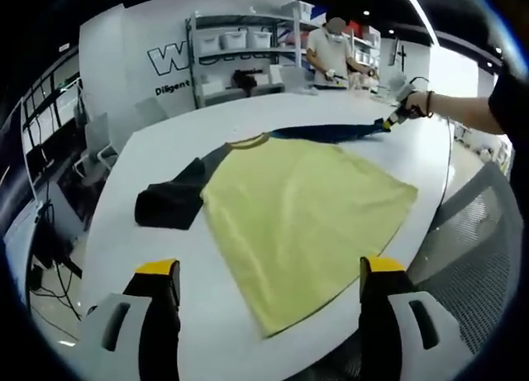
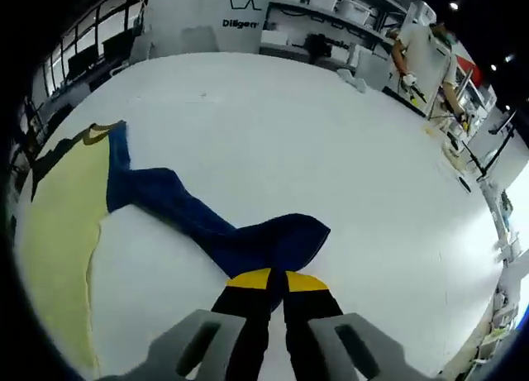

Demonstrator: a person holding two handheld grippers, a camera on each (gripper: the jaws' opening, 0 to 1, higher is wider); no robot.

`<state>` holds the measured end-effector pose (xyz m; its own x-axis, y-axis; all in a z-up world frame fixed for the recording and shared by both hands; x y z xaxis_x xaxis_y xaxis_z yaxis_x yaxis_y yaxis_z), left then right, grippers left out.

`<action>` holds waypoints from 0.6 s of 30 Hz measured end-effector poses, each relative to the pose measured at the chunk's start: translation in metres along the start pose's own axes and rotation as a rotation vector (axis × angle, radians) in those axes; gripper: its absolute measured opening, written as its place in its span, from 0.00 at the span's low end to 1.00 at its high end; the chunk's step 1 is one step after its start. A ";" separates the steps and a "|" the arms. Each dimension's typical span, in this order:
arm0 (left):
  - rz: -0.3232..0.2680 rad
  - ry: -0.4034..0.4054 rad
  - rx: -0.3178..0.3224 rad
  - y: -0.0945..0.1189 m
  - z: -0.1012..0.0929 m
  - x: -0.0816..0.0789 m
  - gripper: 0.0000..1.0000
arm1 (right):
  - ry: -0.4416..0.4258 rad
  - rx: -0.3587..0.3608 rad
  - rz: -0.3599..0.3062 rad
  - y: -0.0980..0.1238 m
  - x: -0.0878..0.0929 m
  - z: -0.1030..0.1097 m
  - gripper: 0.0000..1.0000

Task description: Fold the garment on the visible template until the final outline fits inside the template.

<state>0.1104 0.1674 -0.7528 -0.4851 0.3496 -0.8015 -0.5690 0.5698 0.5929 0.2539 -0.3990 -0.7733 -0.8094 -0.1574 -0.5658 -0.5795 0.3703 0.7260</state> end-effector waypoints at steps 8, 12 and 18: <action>0.015 -0.020 0.008 -0.003 -0.003 0.003 0.88 | -0.104 -0.025 0.039 0.011 0.018 -0.010 0.00; 0.016 -0.030 0.012 -0.004 -0.004 0.002 0.88 | -0.100 -0.003 0.065 0.008 0.030 -0.015 0.00; 0.020 -0.030 0.013 -0.005 -0.004 0.003 0.88 | -0.050 0.060 0.117 0.000 0.054 -0.029 0.00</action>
<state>0.1090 0.1627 -0.7573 -0.4759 0.3828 -0.7918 -0.5511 0.5718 0.6077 0.2076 -0.4341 -0.7923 -0.8647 -0.0641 -0.4983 -0.4731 0.4376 0.7646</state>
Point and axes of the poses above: the point that each gripper's makers call its tool centre point, and the gripper's own axes: y roughly backward along the fingers, z roughly to its left, x roughly out of its underside, the point moved 5 cm from there along y, roughly backward along the fingers, and after that the axes turned 13 degrees about x, right-handed, at the moved point
